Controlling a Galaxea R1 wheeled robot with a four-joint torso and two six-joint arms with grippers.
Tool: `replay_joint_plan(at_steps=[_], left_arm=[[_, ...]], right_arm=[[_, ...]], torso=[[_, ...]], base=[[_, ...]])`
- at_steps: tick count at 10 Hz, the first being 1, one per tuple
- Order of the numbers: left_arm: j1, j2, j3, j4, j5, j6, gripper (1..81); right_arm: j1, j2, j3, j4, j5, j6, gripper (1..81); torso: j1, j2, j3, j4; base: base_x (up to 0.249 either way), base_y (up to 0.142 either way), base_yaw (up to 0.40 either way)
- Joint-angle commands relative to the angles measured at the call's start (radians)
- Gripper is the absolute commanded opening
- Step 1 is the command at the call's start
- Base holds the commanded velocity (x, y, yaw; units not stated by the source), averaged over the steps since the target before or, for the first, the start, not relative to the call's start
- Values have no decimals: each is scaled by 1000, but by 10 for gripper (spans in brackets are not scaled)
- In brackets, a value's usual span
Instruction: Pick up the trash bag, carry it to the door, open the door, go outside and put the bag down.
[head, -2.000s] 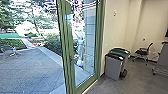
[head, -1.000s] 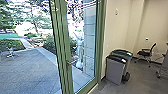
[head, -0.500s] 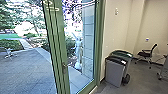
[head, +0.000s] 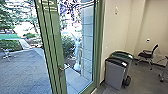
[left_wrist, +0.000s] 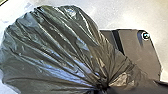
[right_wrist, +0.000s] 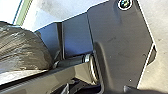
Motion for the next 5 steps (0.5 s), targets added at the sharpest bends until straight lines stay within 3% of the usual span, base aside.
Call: replay_joint_plan(at_steps=[1,5], left_arm=[[-62,-3,2,12,50,10,10],[-60,-6,2,12,50,10,10]], right_arm=[[37,8,3,-7,-55,-5,811],[29,7,0,-5,-54,-5,811]], torso=[[0,0,0,0],[0,0,0,0]], base=[[155,0,0],[152,0,0]])
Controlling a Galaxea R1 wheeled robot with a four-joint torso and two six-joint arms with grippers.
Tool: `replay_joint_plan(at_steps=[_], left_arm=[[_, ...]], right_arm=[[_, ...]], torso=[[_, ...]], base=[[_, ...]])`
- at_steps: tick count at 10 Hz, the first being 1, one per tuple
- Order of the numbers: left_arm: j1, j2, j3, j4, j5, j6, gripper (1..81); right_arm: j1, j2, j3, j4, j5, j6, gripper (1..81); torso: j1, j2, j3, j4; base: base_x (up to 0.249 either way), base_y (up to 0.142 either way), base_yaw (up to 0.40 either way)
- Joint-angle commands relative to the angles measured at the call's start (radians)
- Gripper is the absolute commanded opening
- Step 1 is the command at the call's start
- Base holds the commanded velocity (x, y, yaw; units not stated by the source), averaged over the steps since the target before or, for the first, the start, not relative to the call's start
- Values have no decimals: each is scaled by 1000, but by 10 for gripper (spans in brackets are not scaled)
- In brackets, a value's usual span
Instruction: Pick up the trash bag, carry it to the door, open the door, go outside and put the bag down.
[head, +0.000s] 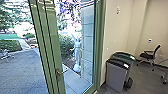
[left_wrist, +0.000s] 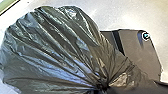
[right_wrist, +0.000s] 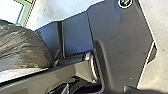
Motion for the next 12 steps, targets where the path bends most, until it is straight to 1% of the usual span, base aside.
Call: replay_joint_plan(at_steps=[1,12], left_arm=[[-58,-6,2,12,50,10,10],[-58,-3,2,12,50,10,10]], right_arm=[[36,5,0,-6,-55,-6,811],[38,5,-1,-6,-55,-6,811]], torso=[[0,0,0,0],[0,0,0,0]], base=[[147,0,0],[140,0,0]])
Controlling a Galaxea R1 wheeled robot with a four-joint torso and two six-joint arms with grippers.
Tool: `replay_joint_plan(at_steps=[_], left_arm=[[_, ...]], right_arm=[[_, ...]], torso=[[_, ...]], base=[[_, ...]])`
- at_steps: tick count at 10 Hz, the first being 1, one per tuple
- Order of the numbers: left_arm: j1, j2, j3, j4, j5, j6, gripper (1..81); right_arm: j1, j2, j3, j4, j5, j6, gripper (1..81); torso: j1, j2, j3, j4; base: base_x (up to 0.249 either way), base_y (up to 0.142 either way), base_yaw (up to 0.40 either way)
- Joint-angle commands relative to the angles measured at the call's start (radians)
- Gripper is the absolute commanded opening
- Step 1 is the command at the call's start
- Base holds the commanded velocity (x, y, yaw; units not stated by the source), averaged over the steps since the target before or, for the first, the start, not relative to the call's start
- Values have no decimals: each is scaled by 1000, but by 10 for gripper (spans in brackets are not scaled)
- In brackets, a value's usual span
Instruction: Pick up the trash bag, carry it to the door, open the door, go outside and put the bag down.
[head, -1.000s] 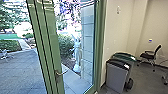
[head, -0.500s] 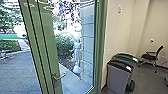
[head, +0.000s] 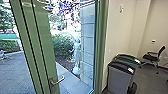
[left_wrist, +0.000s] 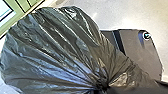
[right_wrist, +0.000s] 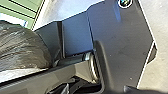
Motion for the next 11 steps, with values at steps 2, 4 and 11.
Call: replay_joint_plan(at_steps=[2,4,11], left_arm=[[-59,-1,2,10,50,10,10],[-58,1,2,12,50,10,10],[-58,-1,2,12,50,10,10]], right_arm=[[36,5,-1,-6,-56,-6,811],[36,5,-1,-6,-57,-6,811],[36,6,-1,-6,-56,-6,811]], torso=[[0,0,0,0],[0,0,0,0],[0,0,0,0]], base=[[134,0,0],[112,0,0],[99,0,0]])
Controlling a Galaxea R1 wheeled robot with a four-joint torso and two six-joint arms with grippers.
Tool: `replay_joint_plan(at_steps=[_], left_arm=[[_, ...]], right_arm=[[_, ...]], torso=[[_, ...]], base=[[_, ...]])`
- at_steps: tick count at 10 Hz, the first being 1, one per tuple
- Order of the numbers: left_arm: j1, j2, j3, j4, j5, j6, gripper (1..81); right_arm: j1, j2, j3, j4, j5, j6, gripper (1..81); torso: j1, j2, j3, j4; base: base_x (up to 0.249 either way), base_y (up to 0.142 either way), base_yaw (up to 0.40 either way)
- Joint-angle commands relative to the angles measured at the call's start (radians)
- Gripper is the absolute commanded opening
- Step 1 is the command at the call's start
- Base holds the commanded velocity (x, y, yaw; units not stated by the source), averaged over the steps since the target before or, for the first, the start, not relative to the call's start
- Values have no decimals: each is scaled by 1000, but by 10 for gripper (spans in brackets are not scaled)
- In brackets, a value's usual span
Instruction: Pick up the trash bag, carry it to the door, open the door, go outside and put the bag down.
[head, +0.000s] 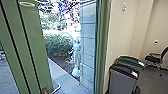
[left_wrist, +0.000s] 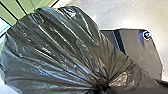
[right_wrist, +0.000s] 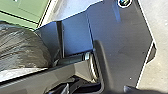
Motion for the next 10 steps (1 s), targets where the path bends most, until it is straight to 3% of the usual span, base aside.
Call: replay_joint_plan(at_steps=[1,10], left_arm=[[-59,1,2,11,50,10,10],[-60,-2,2,10,51,10,10]], right_arm=[[38,5,1,-6,-56,-6,811],[40,9,1,-6,-56,-6,811]], torso=[[0,0,0,0],[0,0,0,0]], base=[[92,0,0],[0,0,0]])
